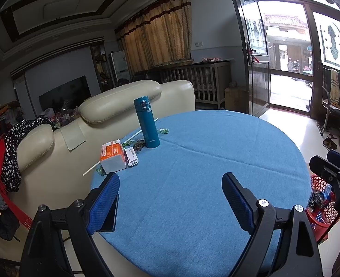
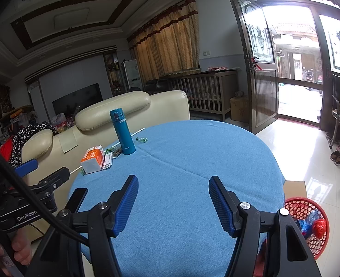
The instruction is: Collect trash
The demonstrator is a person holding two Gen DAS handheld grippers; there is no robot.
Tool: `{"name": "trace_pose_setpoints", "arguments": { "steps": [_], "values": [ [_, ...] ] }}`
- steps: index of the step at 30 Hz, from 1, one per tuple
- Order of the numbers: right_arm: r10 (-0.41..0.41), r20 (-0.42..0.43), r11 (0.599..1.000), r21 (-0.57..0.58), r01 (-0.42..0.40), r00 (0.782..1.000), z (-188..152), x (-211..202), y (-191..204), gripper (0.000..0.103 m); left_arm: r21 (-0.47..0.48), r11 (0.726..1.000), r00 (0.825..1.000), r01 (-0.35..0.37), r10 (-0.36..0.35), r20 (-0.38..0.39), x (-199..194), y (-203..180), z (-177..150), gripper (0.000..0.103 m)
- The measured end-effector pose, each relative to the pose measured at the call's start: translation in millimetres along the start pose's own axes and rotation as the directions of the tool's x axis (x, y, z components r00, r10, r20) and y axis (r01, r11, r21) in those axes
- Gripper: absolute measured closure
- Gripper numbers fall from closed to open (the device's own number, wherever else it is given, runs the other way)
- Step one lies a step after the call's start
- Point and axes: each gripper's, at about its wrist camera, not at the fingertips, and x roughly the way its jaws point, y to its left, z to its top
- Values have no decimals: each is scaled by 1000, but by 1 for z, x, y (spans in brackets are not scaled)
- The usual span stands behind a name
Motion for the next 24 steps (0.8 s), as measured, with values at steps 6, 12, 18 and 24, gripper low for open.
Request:
{"name": "trace_pose_setpoints", "arguments": {
  "steps": [6,12,18,24],
  "values": [
    [0,3,1000,0,0,1000,1,0,0,36,3,1000,1000,0,0,4,-2,-2,0,12],
    [-1,1,1000,-3,1,1000,1,0,0,36,4,1000,1000,7,-7,5,-1,-5,1,12],
    [-18,-6,1000,-9,18,1000,4,5,-3,36,7,1000,1000,22,-22,-6,6,-12,3,12],
    [-42,-25,999,1,42,999,7,15,-13,36,18,999,999,36,-35,-24,22,-19,5,12]
  ]
}}
